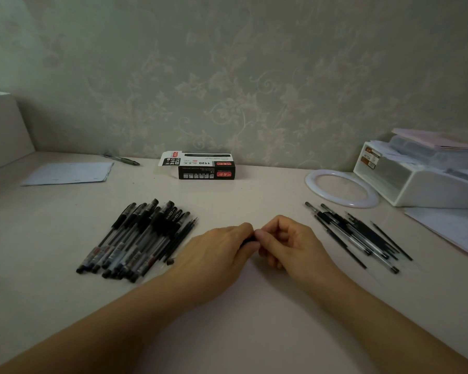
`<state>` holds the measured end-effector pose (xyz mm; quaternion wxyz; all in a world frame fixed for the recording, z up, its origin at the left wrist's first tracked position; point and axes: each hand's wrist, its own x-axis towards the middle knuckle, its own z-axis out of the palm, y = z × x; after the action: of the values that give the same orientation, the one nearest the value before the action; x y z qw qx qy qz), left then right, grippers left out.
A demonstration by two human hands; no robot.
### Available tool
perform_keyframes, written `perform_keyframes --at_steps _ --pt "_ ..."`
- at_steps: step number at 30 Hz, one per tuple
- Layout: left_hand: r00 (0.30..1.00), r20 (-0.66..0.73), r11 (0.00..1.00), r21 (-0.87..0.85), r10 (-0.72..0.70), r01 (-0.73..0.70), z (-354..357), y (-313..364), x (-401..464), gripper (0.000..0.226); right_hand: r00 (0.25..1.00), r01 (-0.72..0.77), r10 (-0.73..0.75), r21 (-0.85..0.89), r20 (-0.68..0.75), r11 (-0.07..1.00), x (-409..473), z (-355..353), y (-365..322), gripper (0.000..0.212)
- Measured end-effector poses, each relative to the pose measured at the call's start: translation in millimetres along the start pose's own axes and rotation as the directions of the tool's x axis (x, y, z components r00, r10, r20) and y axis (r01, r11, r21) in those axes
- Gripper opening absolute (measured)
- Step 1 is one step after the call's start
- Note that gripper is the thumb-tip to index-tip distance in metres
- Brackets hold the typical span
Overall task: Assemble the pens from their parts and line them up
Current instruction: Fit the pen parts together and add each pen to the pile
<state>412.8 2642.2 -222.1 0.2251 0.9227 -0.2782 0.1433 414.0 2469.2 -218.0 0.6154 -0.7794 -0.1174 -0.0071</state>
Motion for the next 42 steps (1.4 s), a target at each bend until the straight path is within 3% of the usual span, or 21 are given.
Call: perform_keyframes --at_steps 5,9,12,14,18,21,25,29,36,42 --pt "0.998 -0.062 0.995 0.096 -0.030 0.036 -7.5 -3.8 -1.0 0.043 0.999 0.043 -0.042 0.045 -0.025 0.998 -1.1 -0.4 0.3 0.016" --pt "0.992 -0.115 0.990 0.132 -0.041 0.057 -6.4 2.2 -2.6 0.046 0.991 0.091 -0.084 0.061 -0.106 0.994 -2.7 -3.1 0.2 0.012" --pt "0.987 -0.141 0.995 0.048 -0.079 0.087 -6.8 4.5 -4.2 0.028 0.962 0.152 -0.197 -0.227 -0.191 0.962 -2.5 -13.0 3.1 0.009" --pt "0.987 -0.130 0.996 -0.019 -0.094 0.093 -7.9 3.3 -4.5 0.015 0.960 0.145 -0.237 -0.461 -0.149 0.876 -2.7 -17.3 6.8 0.012" --pt "0.992 -0.098 0.997 -0.024 -0.080 0.078 -8.7 2.7 -2.7 0.006 0.973 0.137 -0.226 -0.646 -0.056 0.751 -2.3 -14.9 14.6 0.012" --pt "0.992 -0.090 0.995 0.023 -0.093 0.096 -9.3 1.0 -1.8 0.004 0.969 0.161 -0.241 -0.625 -0.045 0.764 -1.9 -14.7 13.7 0.010" --pt "0.989 -0.137 0.996 0.052 -0.060 0.068 -11.8 0.9 -1.0 0.009 0.966 0.170 -0.242 -0.473 -0.095 0.865 -2.0 -14.4 7.3 0.010" --pt "0.985 -0.162 0.999 0.005 0.055 -0.054 -11.5 5.1 -0.6 0.011 0.960 0.243 -0.279 -0.425 -0.025 0.872 -4.2 -11.6 2.7 0.028" --pt "0.974 -0.195 0.982 -0.121 0.118 -0.143 -12.0 1.6 1.7 0.005 0.963 0.268 -0.262 -0.286 0.058 0.920 -2.7 -12.8 5.7 0.027" --pt "0.984 -0.159 0.984 -0.147 0.079 -0.103 -8.3 2.5 -1.2 0.017 0.965 0.260 -0.255 -0.267 0.053 0.928 -0.9 -15.6 8.0 0.022"
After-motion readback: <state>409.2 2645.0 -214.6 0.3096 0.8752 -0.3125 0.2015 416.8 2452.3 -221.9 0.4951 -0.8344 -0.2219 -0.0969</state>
